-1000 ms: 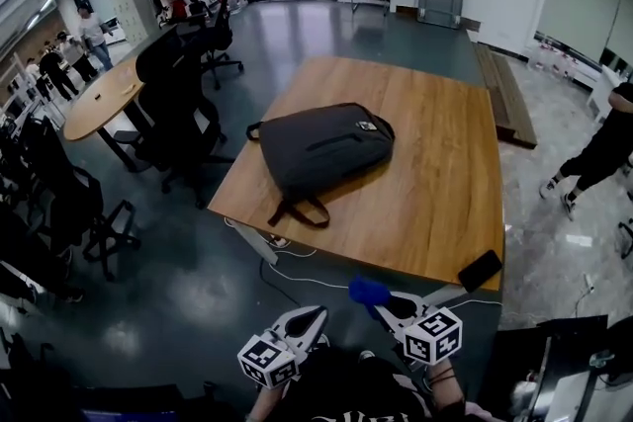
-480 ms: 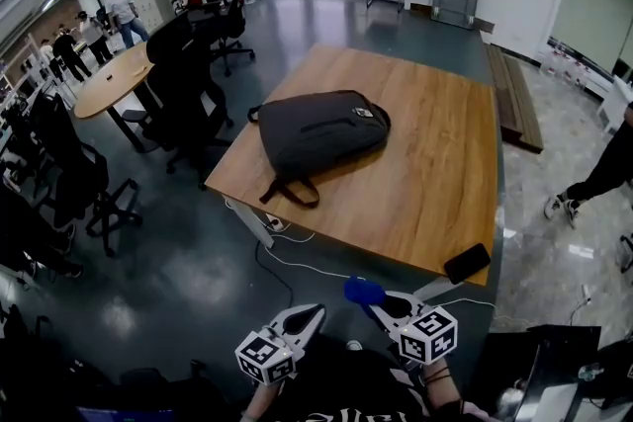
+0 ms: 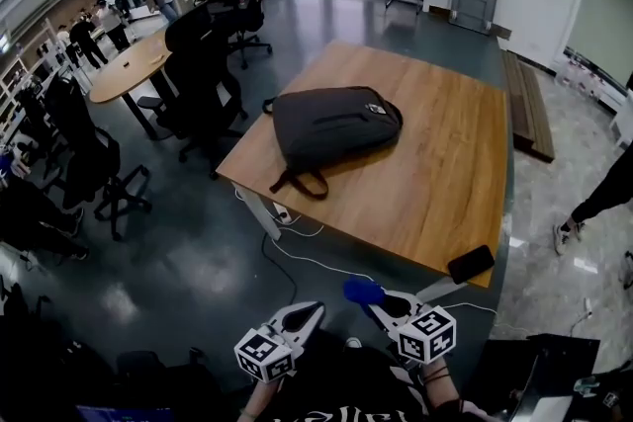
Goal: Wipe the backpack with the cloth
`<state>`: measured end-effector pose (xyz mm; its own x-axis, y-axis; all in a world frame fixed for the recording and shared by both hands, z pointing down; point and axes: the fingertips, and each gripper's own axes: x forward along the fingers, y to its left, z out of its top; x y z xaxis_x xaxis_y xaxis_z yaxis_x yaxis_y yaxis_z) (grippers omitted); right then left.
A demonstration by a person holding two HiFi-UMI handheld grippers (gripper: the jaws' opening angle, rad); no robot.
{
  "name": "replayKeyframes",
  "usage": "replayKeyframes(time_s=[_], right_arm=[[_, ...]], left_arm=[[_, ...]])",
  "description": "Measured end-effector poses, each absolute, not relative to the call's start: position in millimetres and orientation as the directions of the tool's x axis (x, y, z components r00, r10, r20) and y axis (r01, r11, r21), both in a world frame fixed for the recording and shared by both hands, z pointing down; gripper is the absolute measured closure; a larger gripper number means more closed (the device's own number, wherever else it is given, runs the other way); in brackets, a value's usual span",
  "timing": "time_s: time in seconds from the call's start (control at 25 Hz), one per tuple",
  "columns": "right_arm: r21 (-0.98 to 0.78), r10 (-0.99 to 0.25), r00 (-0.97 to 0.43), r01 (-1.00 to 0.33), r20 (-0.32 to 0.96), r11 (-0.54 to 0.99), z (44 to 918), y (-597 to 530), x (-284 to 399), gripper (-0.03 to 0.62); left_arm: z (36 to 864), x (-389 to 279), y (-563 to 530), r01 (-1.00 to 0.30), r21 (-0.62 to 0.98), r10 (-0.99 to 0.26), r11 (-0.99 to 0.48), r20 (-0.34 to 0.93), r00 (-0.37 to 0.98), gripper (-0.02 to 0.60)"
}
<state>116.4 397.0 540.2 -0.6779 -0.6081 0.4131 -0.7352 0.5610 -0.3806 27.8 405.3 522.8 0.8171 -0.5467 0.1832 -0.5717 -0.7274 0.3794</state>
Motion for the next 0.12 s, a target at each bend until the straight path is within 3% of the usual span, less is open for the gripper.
replayKeyframes(time_s=[0.12], right_arm=[[-0.380,-0.605,-0.681,-0.732,0.411,0.566,541.4,401.8,113.8,0.540]], left_arm=[[524.7,25.1,410.0,-0.576,0.376,-0.550,-0.726,0.186,0.814,0.588]])
